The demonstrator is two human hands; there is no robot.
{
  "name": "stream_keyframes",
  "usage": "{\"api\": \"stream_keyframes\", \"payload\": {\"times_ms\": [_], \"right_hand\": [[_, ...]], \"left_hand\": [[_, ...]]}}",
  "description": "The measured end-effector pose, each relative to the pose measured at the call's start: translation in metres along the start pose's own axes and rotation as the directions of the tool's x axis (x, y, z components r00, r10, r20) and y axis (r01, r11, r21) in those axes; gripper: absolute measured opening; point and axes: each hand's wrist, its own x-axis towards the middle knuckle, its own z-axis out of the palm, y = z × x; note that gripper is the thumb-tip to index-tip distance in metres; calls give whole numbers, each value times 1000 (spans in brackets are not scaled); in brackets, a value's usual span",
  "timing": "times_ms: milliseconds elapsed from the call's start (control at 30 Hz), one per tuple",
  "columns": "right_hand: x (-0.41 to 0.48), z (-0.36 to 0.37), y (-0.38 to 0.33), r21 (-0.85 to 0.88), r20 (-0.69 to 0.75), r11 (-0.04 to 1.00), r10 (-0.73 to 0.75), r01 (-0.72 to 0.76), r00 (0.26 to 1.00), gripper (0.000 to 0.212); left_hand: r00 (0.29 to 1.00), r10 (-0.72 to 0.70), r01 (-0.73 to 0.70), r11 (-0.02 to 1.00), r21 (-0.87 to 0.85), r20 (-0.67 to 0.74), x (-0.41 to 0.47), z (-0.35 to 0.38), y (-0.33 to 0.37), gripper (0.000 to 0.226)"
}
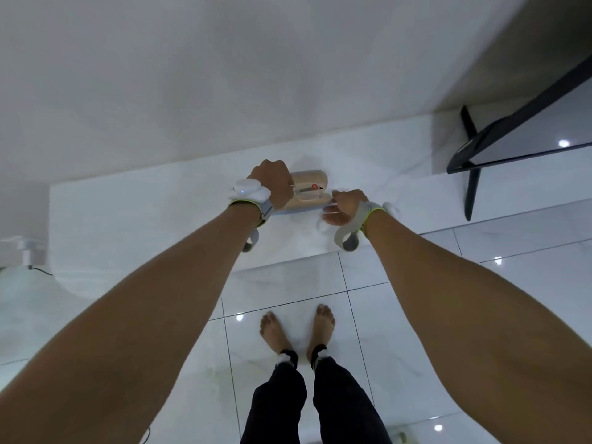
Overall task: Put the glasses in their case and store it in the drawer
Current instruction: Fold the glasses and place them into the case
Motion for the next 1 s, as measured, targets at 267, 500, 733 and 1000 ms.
{"api": "stream_keyframes", "payload": {"times_ms": [267,500,733,1000], "right_hand": [[19,7,15,-12,2,990,-137,137,991,14],[22,9,22,146,22,978,-154,149,988,22],[18,11,20,161,13,975,-156,152,988,23],[25,14,22,201,-5,970,-140,138,990,20]], "left_hand": [[999,22,-27,992,120,42,4,36,-2,9],[991,125,-111,968,224,-50,-1,60,-13,20],[948,249,-225,965,136,-198,-10,39,-6,28],[992,83,-84,996,3,95,27,19,-10,51]]}}
